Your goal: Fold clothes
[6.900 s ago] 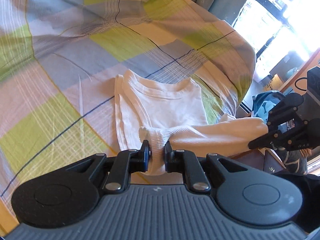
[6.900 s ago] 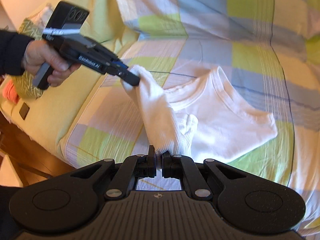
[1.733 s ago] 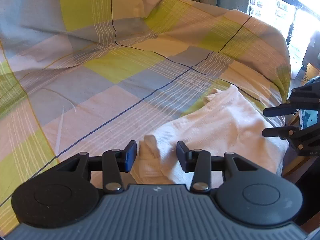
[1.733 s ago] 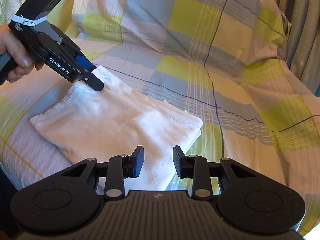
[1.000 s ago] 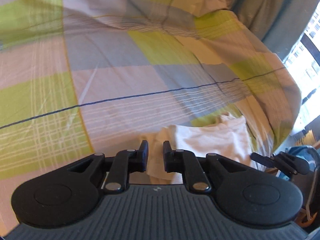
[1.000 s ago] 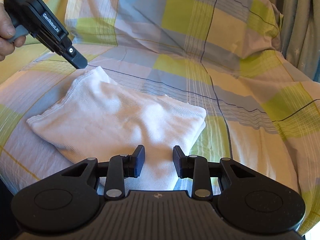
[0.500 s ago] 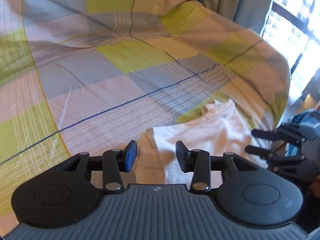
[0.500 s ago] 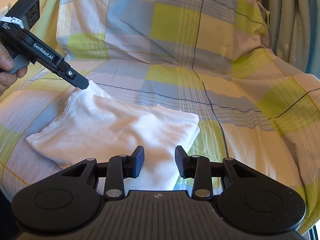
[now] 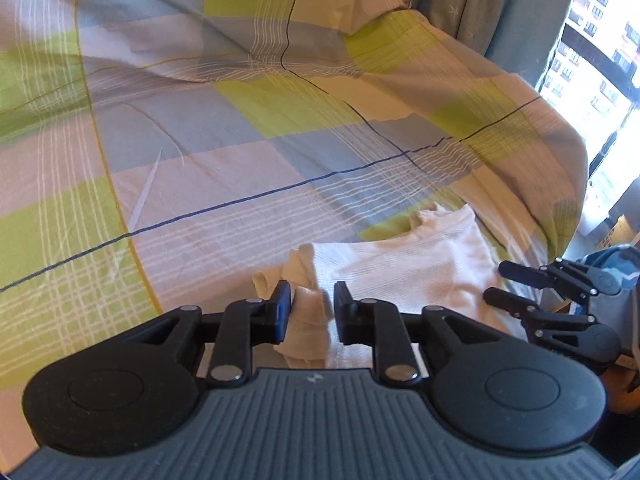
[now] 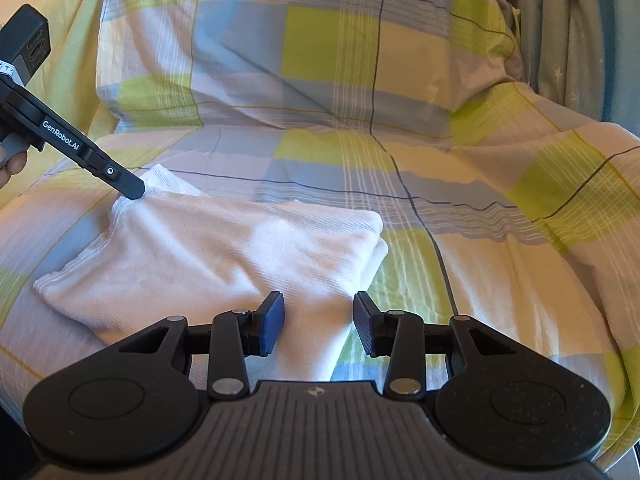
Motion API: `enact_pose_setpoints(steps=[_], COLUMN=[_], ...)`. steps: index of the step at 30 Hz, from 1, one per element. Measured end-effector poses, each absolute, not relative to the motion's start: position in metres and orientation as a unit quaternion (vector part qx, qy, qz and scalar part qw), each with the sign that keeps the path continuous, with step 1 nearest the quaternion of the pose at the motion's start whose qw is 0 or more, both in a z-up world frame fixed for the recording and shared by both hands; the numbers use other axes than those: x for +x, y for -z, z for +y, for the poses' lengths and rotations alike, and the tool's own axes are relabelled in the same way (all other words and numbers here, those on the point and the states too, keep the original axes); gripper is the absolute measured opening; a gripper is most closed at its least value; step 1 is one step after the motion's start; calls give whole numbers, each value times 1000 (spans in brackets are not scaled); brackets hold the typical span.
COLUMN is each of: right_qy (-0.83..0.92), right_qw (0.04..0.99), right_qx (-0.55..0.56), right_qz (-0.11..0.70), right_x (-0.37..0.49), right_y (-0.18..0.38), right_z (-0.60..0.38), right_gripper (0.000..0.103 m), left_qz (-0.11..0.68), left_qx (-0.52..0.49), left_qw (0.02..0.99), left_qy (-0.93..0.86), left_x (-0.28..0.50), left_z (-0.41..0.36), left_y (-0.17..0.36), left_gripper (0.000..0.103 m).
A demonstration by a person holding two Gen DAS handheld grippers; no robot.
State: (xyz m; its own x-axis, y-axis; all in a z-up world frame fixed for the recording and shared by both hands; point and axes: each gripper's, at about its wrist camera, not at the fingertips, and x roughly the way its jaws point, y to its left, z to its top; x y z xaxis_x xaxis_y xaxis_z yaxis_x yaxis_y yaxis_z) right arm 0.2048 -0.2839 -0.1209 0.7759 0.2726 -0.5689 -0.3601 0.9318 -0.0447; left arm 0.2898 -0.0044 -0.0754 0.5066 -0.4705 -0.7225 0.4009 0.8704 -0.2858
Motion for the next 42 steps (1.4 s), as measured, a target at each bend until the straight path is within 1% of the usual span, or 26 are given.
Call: enact_pose_setpoints(steps=[2,4,5,6,11,15,16,17,19,20,23,25,26,27,28,29,31,34,38,39,40,41,42], right_qy=[-167,-166,-165,-165,-161,-155,-156,-159,-170,-174,-188,-190,-189,-188,-185,-183,-185,-186,-181,-179,-178,-176,-174], right_qw=[940,941,942,942,944,945,944,943,939,937,929,923,919,914,912,912,915,921,920,919,919,922,924], right_qx=[-64,-54,-49,-44,-14,29,41,55,85,97,139,167,181,193,202,208,206,195,173,167,162,155,148], right_qz=[289,289,288,288,288,288,288,288,286,285,286,290,296,302,305,304,292,281,303,309,312,309,307], right_x=[206,208,208,209,216,229,232,236,244,248,263,273,277,281,282,283,285,290,296,298,299,297,295], right_y=[120,120,119,119,118,117,118,118,119,120,124,128,131,133,135,134,130,126,136,138,140,139,139], right_z=[-287,-289,-291,-292,-300,-314,-317,-321,-328,-330,-335,-340,-342,-345,-347,-350,-352,-352,-347,-346,-345,-344,-343], right_gripper=[40,40,40,40,40,40,40,41,41,41,41,41,35,26,3,3,3,3,3,3,3,2,2], left_qz=[439,444,447,449,464,453,449,443,434,431,428,430,426,417,407,396,382,394,397,392,387,381,375], left_qx=[-39,-31,-29,-36,-39,-9,-4,-7,-16,-16,-4,12,13,11,9,2,-3,-12,-6,-8,-9,-12,-16], left_qw=[862,859,858,856,855,862,865,867,871,873,871,870,871,875,881,887,896,896,896,898,900,901,902], left_qy=[252,252,252,253,230,226,226,228,229,229,241,243,245,245,242,239,225,202,200,200,201,206,212], left_x=[289,285,284,284,295,296,297,298,302,305,313,315,314,312,310,308,309,320,321,319,316,313,310], left_z=[-7,-10,-11,-11,-6,-9,-10,-9,-7,-7,-14,-19,-20,-20,-19,-17,-15,-12,-10,-9,-9,-8,-8], left_y=[81,83,84,83,88,80,78,76,73,74,81,88,89,88,86,84,84,94,97,93,90,85,81], left_gripper=[30,25,16,11,12,23,23,23,30,31,32,26,19,16,15,14,0,0,0,2,10,13,20])
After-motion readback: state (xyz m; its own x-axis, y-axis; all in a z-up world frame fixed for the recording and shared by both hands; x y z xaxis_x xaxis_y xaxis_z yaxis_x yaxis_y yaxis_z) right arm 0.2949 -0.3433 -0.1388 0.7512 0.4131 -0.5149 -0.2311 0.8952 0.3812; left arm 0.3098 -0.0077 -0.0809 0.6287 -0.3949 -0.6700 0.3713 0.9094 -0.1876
